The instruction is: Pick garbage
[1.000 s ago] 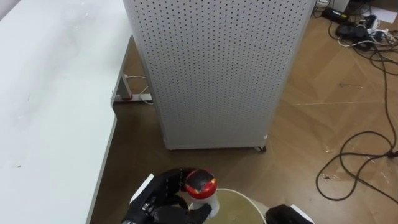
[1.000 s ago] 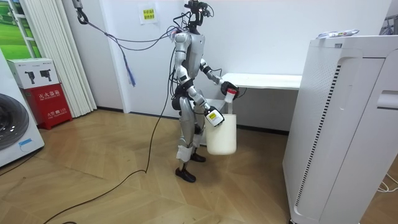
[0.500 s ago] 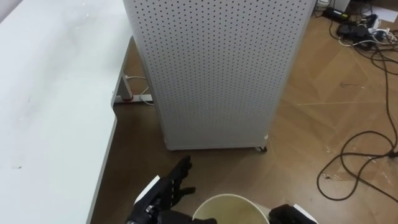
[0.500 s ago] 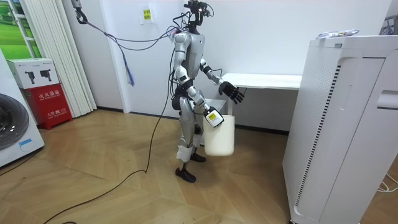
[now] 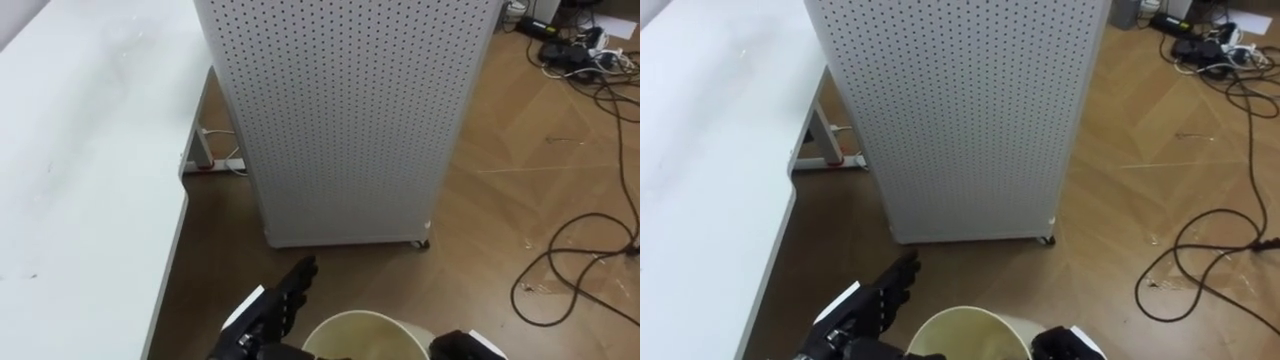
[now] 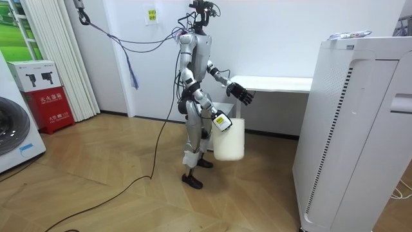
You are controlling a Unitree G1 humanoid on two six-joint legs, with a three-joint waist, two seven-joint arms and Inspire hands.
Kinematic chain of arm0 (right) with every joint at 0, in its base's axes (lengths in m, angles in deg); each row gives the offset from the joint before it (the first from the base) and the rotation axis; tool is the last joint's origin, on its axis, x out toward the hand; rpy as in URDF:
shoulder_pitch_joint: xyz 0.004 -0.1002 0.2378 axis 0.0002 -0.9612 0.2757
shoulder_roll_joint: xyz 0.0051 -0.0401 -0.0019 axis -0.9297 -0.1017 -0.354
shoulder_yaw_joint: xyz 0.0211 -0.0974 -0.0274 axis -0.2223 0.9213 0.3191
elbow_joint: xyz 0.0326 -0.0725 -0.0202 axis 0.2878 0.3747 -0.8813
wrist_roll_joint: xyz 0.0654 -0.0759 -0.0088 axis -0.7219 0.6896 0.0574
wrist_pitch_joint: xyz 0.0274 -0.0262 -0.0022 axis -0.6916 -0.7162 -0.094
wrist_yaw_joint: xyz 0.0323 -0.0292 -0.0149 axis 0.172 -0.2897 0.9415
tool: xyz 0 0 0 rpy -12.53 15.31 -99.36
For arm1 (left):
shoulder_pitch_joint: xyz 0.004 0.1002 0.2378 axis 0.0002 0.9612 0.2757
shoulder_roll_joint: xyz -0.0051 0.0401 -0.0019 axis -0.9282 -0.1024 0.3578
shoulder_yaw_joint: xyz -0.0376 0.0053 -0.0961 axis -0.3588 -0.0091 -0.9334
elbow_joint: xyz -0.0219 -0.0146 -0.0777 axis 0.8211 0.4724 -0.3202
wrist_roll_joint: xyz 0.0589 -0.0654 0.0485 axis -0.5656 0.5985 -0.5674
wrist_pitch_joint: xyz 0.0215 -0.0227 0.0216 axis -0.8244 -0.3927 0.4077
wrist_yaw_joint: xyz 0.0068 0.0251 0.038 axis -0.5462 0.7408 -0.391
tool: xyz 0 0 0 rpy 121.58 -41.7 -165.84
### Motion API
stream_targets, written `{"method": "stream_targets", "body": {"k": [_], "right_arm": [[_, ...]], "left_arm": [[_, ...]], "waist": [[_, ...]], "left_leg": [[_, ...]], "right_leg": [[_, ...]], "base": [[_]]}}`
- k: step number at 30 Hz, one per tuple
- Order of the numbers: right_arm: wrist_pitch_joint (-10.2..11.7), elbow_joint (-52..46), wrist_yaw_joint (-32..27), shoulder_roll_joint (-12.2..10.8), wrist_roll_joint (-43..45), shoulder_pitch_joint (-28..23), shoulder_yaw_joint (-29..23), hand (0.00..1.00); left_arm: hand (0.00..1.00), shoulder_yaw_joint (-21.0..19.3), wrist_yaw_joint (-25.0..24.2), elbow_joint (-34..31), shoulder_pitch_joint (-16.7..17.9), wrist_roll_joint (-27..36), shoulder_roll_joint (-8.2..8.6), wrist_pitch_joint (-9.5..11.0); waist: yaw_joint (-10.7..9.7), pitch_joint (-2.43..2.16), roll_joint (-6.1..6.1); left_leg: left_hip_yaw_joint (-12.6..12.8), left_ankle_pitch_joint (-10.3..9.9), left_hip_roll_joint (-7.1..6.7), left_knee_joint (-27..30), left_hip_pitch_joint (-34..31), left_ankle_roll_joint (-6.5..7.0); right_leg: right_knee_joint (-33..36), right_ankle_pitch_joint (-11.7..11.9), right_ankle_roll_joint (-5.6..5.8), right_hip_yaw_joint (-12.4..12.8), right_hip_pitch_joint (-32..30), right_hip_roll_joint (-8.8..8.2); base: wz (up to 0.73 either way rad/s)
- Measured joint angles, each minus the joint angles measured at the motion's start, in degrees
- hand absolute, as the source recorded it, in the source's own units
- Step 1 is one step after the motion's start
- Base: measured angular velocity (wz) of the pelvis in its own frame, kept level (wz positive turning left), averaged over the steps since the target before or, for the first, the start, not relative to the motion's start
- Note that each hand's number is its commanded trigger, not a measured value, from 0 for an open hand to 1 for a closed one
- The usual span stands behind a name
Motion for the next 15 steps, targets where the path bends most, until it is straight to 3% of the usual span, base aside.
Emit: {"method": "stream_targets", "body": {"k": [8,12,15], "right_arm": [[0.49,-2.94,0.03,1.07,-0.7,-1.39,-0.37,1.0],[1.12,-9.08,-0.93,1.04,-1.67,-6.34,-2.33,1.0],[1.28,-11.37,-2.04,0.06,-1.68,-7.95,-3.01,1.0]], "left_arm": [[0.0,-2.93,1.48,-9.16,0.73,0.04,-0.86,0.32],[0.0,-6.7,3.88,-16.88,2.59,-0.16,-1.59,1.79],[0.0,-8.43,6.79,-18.04,2.69,-0.8,-1.44,2.23]], "waist": [[-0.12,-0.11,-0.14],[-0.25,-0.38,-0.28],[-0.49,-0.45,-0.35]], "left_leg": [[0.33,0.0,-0.11,-2.09,4.39,0.0],[0.45,0.0,-0.26,-2.96,6.84,0.0],[0.73,-0.01,-0.28,-2.94,8.06,0.01]], "right_leg": [[-1.85,0.0,0.02,-0.07,4.09,0.06],[-2.51,-0.08,0.16,-0.04,6.37,0.07],[-1.53,-0.17,0.29,-0.05,7.07,-0.06]], "base": [[-0.02],[-0.01],[-0.06]]}}
